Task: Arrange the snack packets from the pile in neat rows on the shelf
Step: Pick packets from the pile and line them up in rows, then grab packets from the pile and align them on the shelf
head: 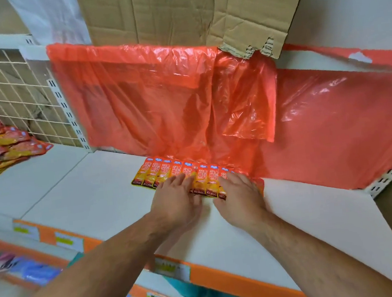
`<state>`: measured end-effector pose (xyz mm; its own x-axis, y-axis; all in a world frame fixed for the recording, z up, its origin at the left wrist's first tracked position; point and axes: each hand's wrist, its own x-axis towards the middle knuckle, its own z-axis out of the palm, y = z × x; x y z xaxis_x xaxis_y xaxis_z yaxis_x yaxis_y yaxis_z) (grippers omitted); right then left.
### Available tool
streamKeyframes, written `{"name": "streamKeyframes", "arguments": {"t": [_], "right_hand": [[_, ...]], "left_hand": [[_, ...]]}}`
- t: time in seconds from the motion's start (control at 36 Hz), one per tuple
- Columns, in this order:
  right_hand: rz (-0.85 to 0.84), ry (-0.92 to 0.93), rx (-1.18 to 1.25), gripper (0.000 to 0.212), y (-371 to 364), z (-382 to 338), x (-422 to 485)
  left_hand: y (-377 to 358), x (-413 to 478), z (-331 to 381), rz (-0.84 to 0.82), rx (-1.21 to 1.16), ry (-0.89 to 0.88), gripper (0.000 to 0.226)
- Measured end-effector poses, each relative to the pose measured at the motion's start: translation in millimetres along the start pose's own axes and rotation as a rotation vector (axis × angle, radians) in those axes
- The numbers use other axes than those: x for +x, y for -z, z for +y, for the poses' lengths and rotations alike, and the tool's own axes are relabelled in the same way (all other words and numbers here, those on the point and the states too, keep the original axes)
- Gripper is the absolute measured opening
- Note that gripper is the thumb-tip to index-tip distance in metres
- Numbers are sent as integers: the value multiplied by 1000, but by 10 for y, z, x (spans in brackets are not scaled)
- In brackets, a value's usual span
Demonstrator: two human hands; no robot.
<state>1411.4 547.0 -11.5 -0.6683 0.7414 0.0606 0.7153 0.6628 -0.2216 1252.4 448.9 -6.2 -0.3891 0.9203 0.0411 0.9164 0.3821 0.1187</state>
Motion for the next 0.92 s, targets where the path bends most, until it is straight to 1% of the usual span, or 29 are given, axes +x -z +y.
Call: {"name": "streamKeyframes", "arguments": {"t": [0.06,0.33,0.5,0.58,0.72,0.92], "right_hand": [[-38,28,22,64,-22,-130,-1],[-90,178,41,65,-100,-1228,43],[-108,235,47,65,-216,-2190,42],[-102,276,45,64,-308,-2731,25],[-120,313,38,64,-497,-3554,60],[-147,366,44,63,-648,-4439,171]], "left_hand": [[23,-120,-121,4,25,26,79],[216,-689,-1128,35,15,206,65],[354,-1099,-1953,67,-16,280,65],[462,-1330,-2459,77,-10,288,65],[655,-1680,-3236,83,-82,325,64],[759,-1938,-4051,61,-99,377,66]]}}
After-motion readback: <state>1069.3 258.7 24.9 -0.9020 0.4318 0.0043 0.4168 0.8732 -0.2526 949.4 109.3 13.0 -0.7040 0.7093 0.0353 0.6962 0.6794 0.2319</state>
